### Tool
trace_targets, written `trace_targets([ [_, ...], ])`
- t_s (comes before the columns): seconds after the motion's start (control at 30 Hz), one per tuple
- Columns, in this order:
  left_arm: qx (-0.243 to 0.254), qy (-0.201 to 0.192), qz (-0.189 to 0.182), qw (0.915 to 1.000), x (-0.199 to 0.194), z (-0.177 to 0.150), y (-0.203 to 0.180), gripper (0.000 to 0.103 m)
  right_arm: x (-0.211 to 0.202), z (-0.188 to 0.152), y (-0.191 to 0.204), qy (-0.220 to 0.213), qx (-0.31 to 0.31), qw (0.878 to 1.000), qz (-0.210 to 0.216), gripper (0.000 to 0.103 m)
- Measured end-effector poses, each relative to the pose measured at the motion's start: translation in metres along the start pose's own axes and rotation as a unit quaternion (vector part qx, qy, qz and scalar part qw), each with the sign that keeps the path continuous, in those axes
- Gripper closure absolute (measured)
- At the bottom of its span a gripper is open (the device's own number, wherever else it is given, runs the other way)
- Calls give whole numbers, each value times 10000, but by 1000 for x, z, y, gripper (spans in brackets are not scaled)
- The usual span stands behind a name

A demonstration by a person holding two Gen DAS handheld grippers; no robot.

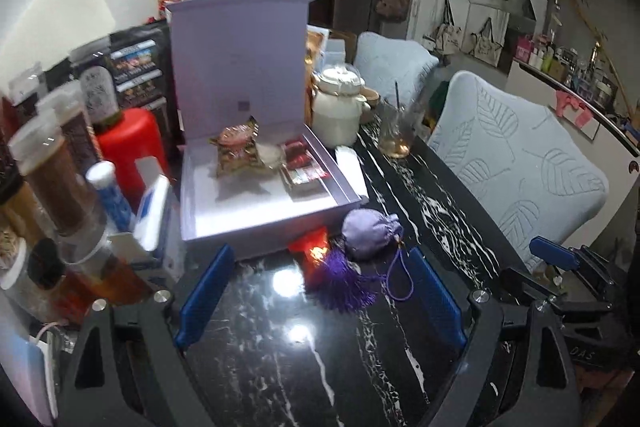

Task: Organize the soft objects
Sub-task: 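Grasp the lavender drawstring pouch with the left tool while the right tool grasps the red candy packet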

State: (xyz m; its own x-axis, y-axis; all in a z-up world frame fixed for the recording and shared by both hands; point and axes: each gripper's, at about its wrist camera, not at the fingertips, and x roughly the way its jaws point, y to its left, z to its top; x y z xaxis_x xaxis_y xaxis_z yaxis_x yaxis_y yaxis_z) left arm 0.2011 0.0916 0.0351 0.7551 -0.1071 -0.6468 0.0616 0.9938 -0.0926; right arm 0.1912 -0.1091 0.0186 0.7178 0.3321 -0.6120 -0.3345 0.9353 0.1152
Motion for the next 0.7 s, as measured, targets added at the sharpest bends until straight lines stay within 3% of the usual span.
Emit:
trace_targets([
  [0.7,90,891,-442,9950,117,8,-45,13,65,-3,-68,518,365,9980,-76,28],
])
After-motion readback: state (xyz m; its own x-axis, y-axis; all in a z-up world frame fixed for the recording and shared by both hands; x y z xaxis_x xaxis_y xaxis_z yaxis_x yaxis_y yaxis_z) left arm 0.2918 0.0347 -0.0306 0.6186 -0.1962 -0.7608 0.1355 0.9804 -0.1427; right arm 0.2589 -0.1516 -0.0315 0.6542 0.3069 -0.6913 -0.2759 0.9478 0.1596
